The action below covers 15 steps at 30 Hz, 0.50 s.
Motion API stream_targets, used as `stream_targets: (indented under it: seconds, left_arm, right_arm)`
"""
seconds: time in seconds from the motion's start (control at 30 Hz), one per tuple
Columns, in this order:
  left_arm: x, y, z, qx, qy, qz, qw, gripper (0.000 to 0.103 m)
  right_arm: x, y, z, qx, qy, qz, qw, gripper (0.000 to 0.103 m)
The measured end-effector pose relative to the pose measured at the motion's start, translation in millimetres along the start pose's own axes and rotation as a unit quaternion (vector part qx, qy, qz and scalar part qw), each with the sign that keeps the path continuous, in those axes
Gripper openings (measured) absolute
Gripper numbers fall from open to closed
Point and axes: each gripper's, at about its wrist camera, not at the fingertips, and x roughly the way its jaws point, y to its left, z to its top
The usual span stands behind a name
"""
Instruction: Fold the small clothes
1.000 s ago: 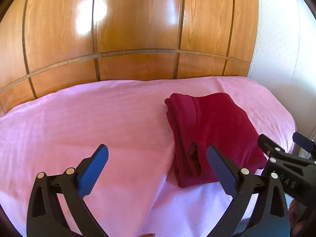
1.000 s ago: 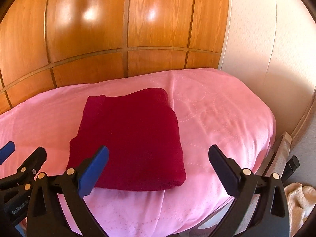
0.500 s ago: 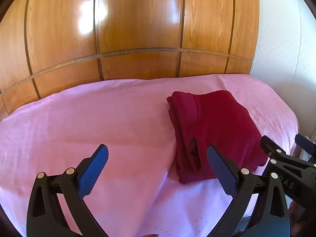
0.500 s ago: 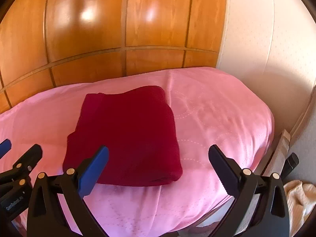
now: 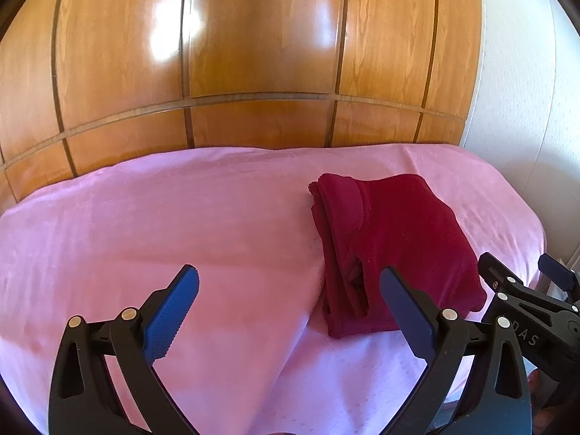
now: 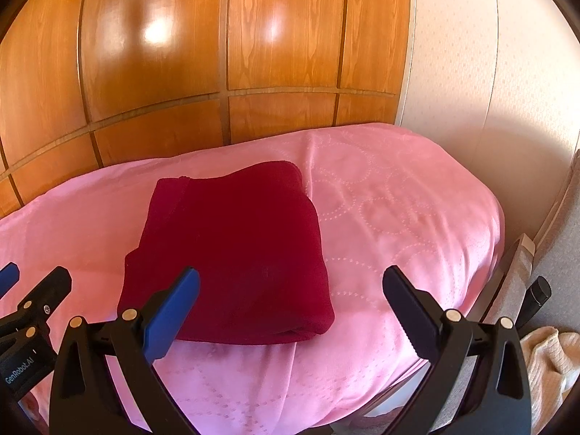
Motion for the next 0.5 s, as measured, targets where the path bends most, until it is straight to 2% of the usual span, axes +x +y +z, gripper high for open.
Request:
stream_targets:
  seconds: [0.5]
  left_arm:
    - [-10.0, 5.0, 3.8, -0.010, -0.013, 0.002, 0.9999, 0.099]
  right_arm:
    - [-4.7, 4.9, 1.5, 0.001, -0.004, 0.006, 1.000, 0.101]
